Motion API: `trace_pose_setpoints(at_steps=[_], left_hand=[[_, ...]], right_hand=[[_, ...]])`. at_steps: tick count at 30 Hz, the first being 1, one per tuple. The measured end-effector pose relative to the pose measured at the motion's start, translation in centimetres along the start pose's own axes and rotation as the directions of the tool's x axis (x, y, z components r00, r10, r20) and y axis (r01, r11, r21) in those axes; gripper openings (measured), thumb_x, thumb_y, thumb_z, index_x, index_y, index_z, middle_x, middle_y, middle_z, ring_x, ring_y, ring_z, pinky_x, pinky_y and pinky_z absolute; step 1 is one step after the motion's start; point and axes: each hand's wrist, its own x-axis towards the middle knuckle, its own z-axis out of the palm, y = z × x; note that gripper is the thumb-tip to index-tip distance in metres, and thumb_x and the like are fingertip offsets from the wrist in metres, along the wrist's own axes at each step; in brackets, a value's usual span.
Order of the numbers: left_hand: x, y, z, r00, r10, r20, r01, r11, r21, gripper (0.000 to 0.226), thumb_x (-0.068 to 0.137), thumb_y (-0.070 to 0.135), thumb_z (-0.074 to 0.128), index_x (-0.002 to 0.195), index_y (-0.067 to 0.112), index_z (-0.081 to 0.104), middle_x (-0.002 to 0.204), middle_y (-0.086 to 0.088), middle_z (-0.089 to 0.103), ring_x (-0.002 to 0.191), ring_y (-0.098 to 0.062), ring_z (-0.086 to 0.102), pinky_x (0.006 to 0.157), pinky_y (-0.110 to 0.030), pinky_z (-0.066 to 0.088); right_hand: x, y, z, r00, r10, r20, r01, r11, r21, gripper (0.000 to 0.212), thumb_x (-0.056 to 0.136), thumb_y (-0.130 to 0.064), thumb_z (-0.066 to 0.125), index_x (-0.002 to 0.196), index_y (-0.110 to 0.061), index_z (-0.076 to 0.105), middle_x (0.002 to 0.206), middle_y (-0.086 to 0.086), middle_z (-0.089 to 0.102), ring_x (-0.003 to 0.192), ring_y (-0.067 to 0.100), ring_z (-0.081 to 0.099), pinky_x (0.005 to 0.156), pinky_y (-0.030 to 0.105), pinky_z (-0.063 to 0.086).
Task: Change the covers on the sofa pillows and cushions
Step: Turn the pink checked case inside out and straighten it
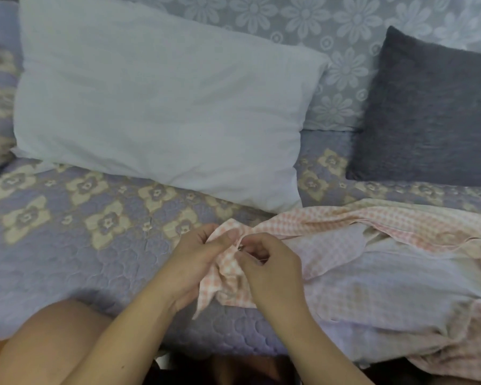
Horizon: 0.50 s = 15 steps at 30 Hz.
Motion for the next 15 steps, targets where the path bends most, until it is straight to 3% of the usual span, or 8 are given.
trace_pose_setpoints(at_steps=[2,6,11,15], left_hand=[[-0.02,-0.45,0.47,0.996,0.040,-0.082,-0.041,0.999,-0.016,0.012,0.089,0.016,0.072,0.084,0.005,0.071,0.093,-0.032,0.068,0.080,-0.037,0.070,0.078,-0.046,0.057],[-0.17,-0.48,0.31,0.996,0.007,-0.084,-0.017,0.992,-0.126,0.009,0.087,0.013,0.074,0.088,0.006,0.070,0.095,-0.027,0.070,0.085,-0.036,0.070,0.085,-0.049,0.055],[-0.36,-0.14,0.06,1.000,-0.025,-0.016,0.022,0.982,-0.187,0.012,0.089,0.011,0.071,0.096,0.002,0.069,0.096,-0.026,0.071,0.083,-0.035,0.071,0.080,-0.044,0.058],[-0.65,-0.37,0.29,0.999,-0.017,0.043,0.025,0.980,-0.199,0.029,0.092,0.010,0.068,0.112,-0.010,0.064,0.102,-0.030,0.071,0.084,-0.036,0.073,0.077,-0.043,0.061]], right_hand=[[-0.36,0.50,0.14,0.995,-0.100,-0.014,0.098,0.986,-0.134,0.016,0.084,-0.020,0.075,0.094,-0.031,0.068,0.089,-0.017,0.065,0.088,0.000,0.061,0.078,0.017,0.049],[-0.67,1.17,0.18,0.929,-0.370,-0.002,0.330,0.832,-0.447,0.013,0.089,-0.022,0.070,0.101,-0.025,0.068,0.097,-0.012,0.061,0.092,0.008,0.057,0.077,0.028,0.051],[-0.89,0.84,0.11,0.933,-0.357,-0.044,0.315,0.870,-0.379,0.007,0.090,-0.033,0.069,0.095,-0.029,0.067,0.091,-0.016,0.061,0.087,0.003,0.056,0.074,0.018,0.045],[-0.54,0.87,-0.04,0.924,-0.377,-0.056,0.308,0.824,-0.475,0.013,0.085,-0.032,0.075,0.090,-0.023,0.065,0.086,-0.011,0.059,0.083,0.009,0.056,0.070,0.024,0.048]])
